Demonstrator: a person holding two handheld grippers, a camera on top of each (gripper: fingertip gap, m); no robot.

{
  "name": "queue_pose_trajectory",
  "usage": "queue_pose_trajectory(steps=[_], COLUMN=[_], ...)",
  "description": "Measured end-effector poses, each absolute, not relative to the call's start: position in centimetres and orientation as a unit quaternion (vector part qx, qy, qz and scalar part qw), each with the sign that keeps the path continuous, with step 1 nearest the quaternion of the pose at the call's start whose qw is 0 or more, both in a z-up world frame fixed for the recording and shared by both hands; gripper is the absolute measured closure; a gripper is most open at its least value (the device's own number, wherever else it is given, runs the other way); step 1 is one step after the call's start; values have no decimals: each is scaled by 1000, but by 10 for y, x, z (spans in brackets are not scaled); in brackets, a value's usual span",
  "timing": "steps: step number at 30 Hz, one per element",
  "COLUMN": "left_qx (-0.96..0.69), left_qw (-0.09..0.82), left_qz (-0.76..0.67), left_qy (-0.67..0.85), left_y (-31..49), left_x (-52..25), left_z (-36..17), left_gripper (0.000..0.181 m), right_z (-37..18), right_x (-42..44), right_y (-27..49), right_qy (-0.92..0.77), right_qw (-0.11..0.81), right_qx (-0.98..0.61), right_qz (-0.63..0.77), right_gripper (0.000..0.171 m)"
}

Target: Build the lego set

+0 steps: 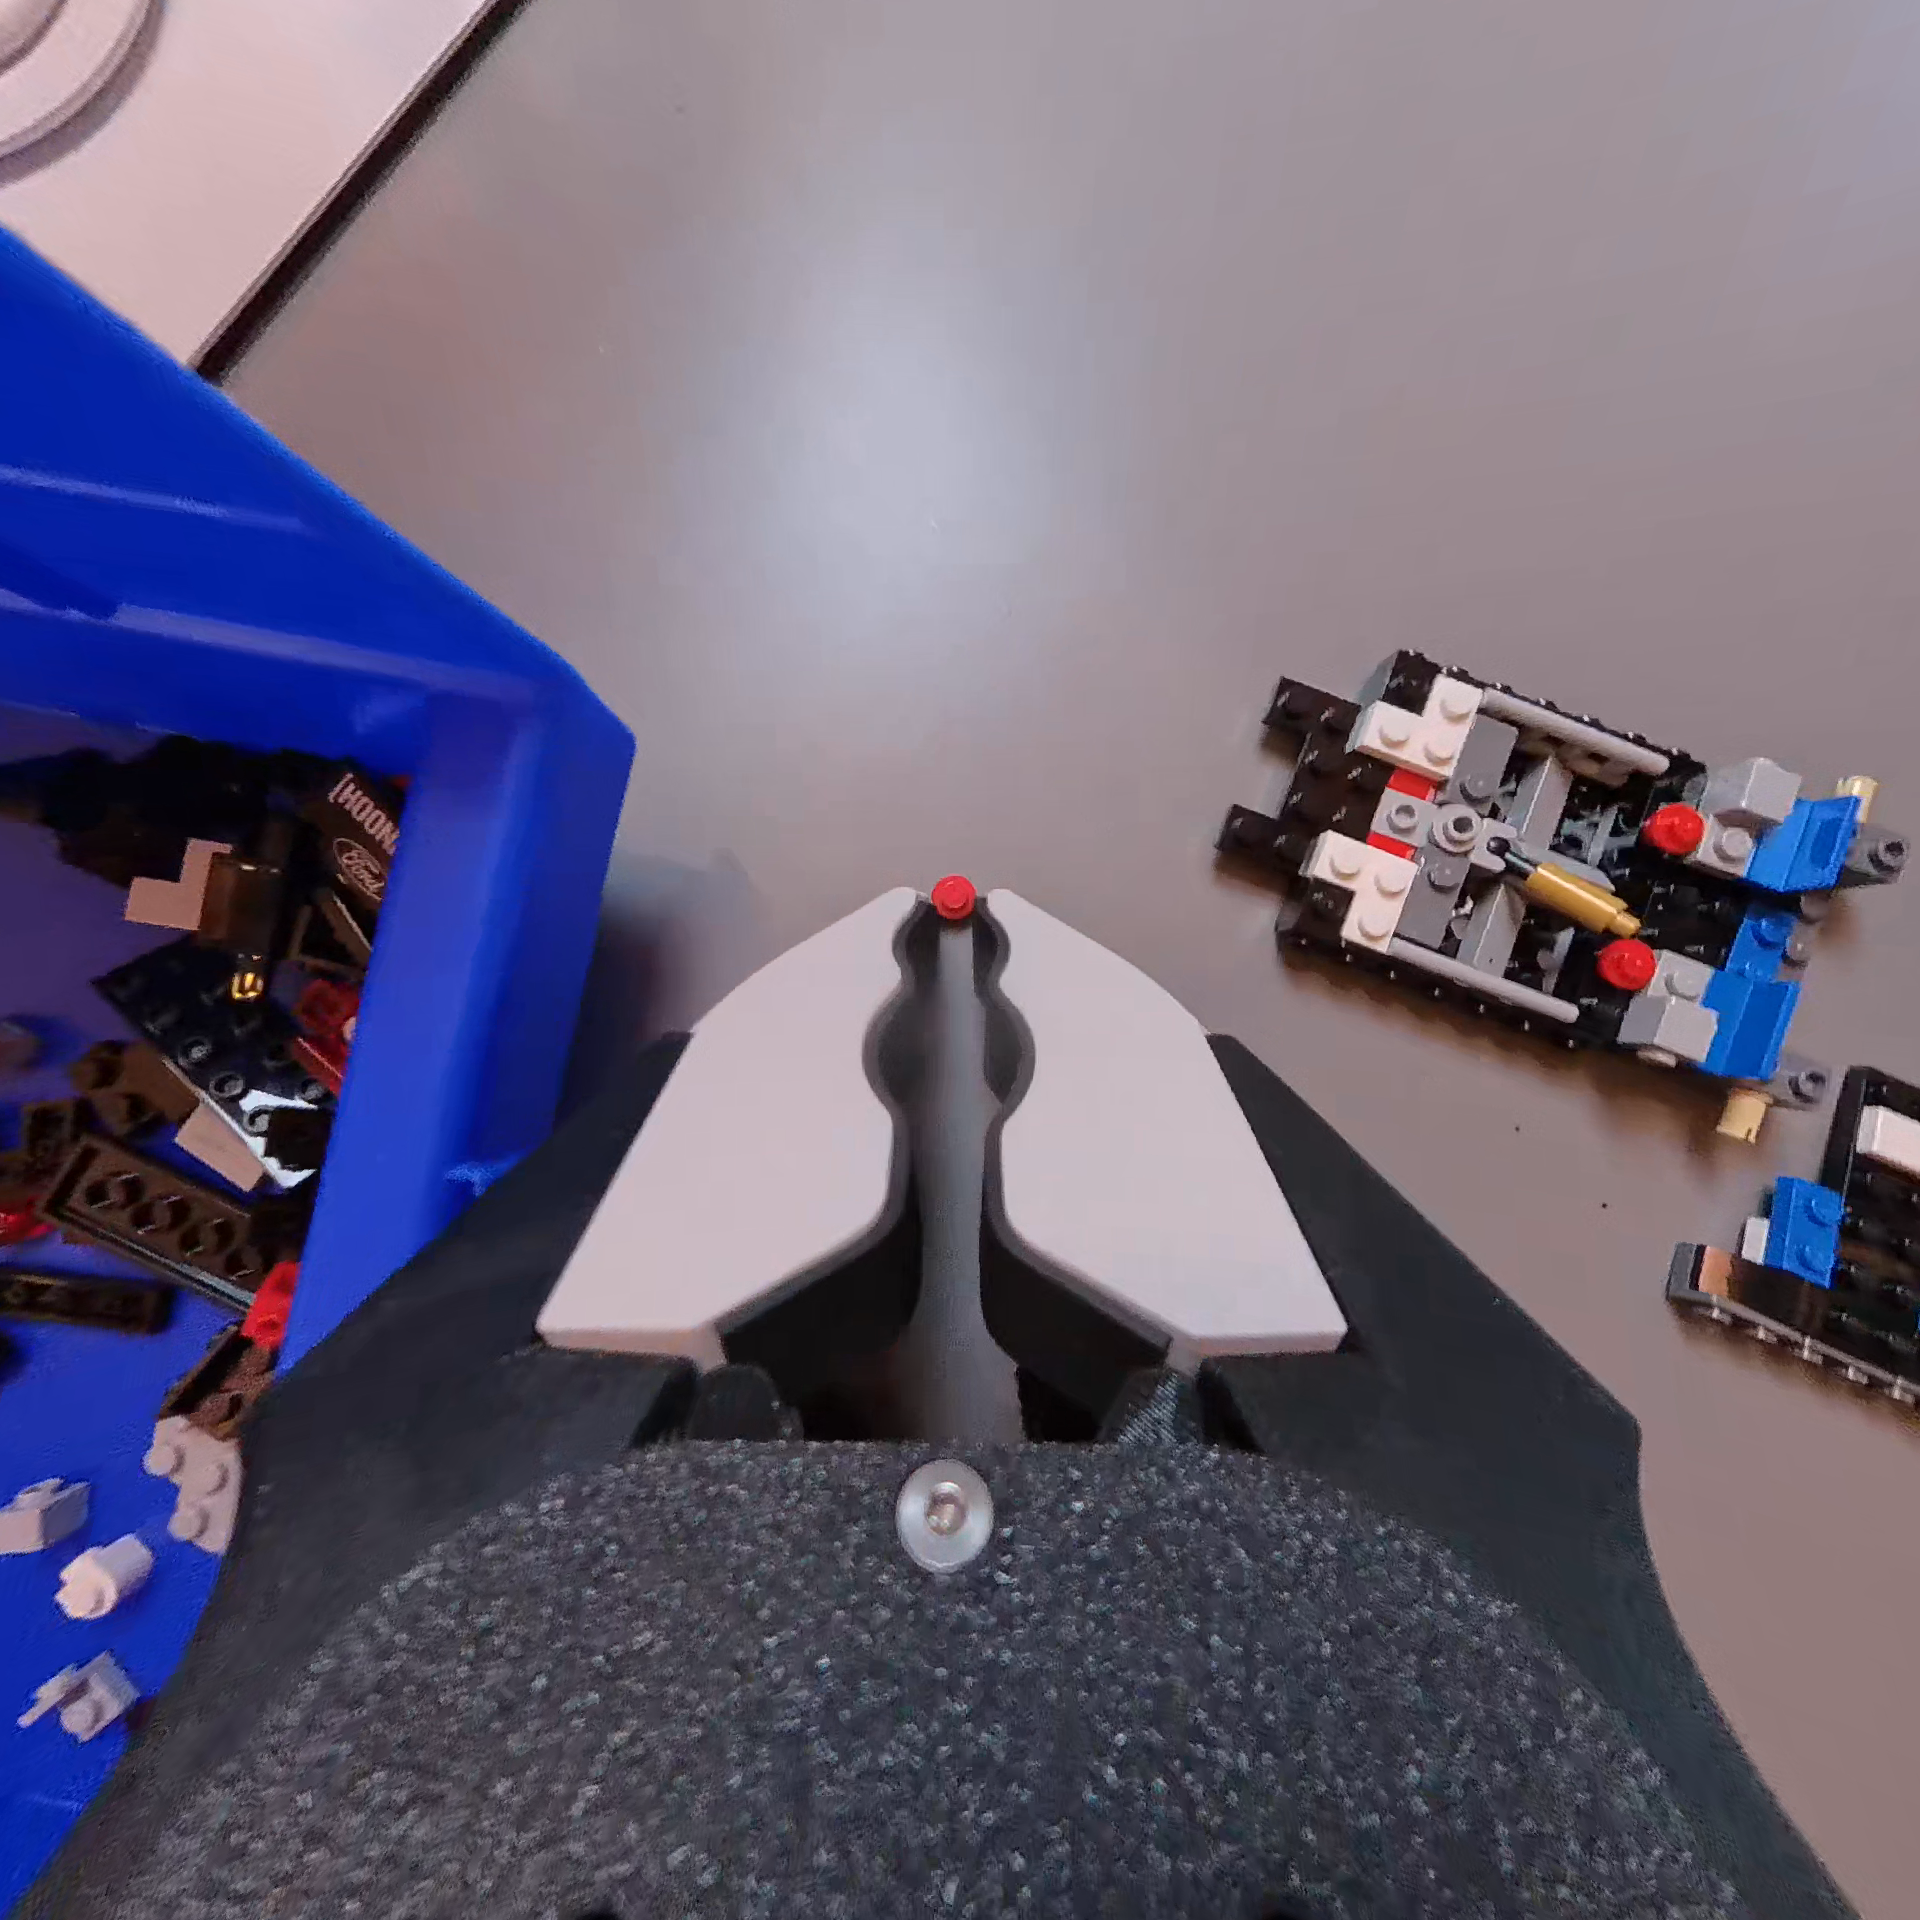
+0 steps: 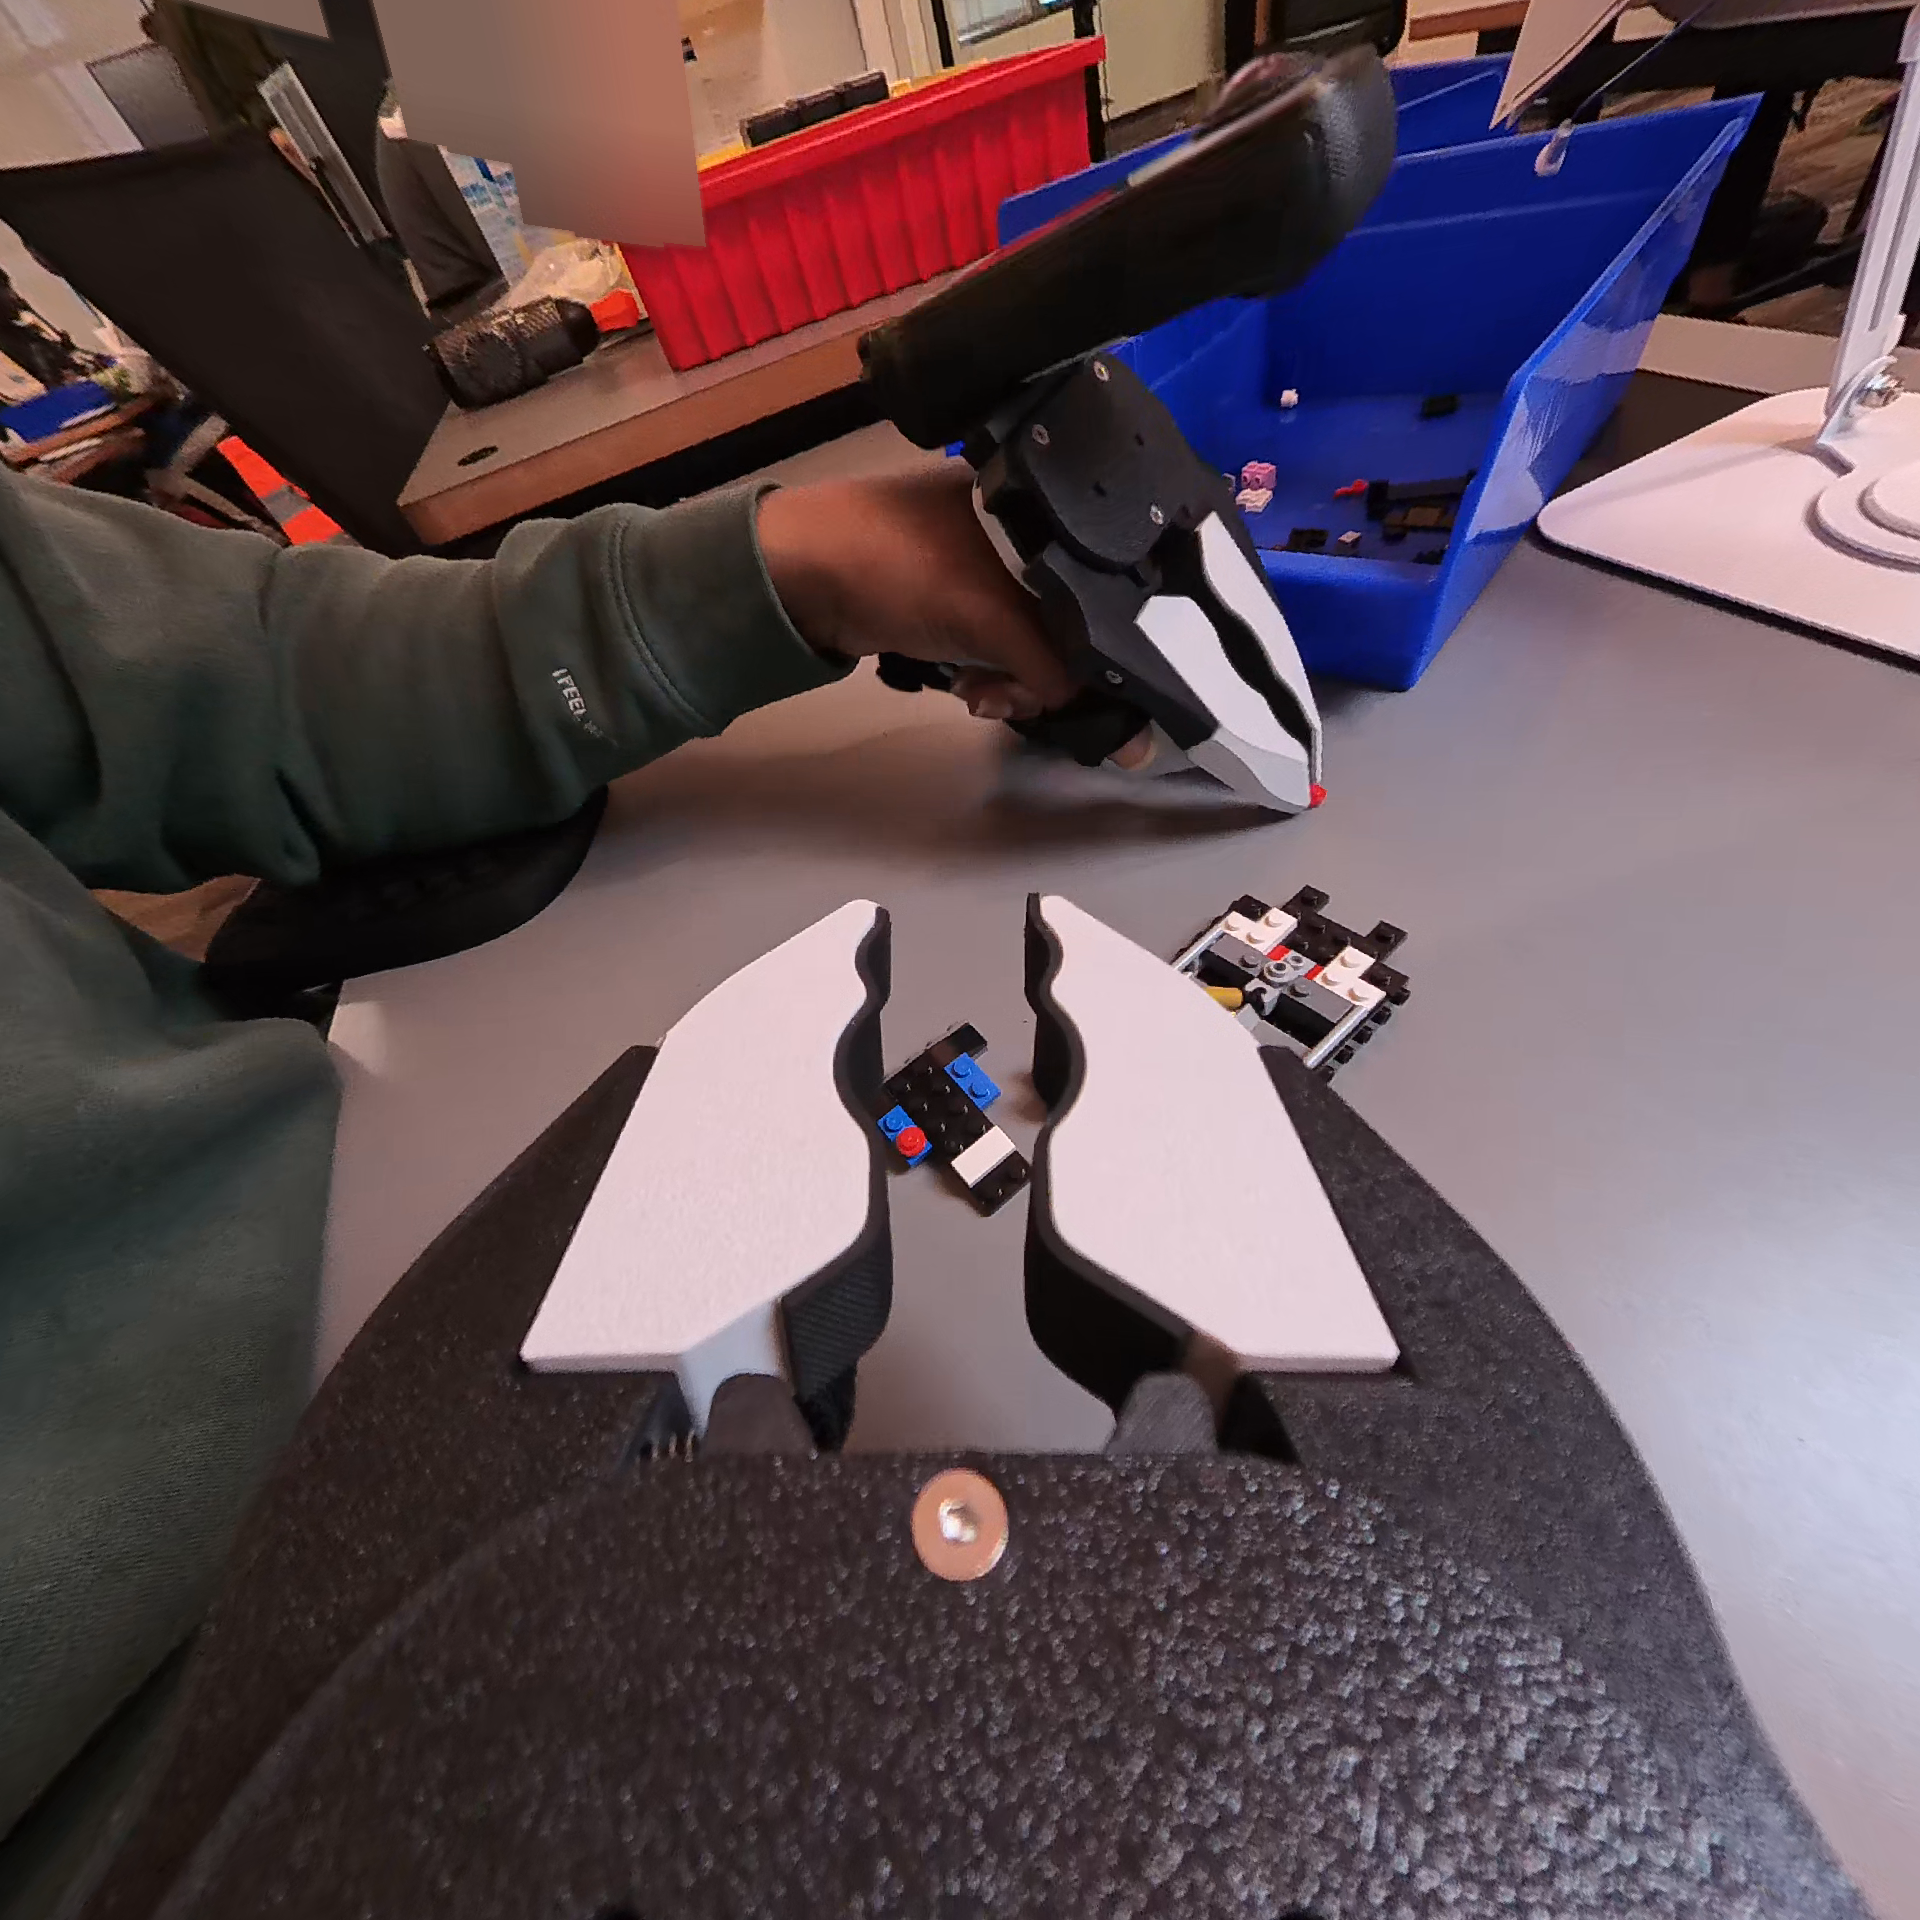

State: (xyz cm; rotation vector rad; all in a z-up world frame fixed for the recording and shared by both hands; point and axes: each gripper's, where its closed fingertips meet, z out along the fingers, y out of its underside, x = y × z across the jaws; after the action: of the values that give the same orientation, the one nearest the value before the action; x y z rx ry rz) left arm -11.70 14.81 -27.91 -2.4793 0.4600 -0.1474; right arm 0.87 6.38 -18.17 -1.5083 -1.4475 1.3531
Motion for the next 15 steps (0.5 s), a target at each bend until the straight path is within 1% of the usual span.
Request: queue_pose_trajectory(steps=[3,6,9,11,12,15], left_qx=[-918,-904,-915,-938,-942,-943], left_qw=[352,400,378,320,310,309], left_qz=[-46,30,94,97,97,82], left_qy=[174,148,105,88,82,92], left_y=[147,149,151,146,145,141], left_x=[-122,-158,-203,-220,-224,-224], left_z=[-253,-210,-201,-219,-224,-223], left_gripper=[175,176,173,145,147,142], right_z=[-180,-179,-181,-181,-181,-180], right_x=[10,10,9,9,9,10], right_y=[63,64,63,62,61,62], right_qy=[-553,-552,-551,-554,-556,-557], right_qw=[325,326,319,319,321,326], right_qx=[-572,-571,-573,-573,-572,-572], right_qz=[512,513,516,513,511,507], right_gripper=[147,147,147,147,148,148])
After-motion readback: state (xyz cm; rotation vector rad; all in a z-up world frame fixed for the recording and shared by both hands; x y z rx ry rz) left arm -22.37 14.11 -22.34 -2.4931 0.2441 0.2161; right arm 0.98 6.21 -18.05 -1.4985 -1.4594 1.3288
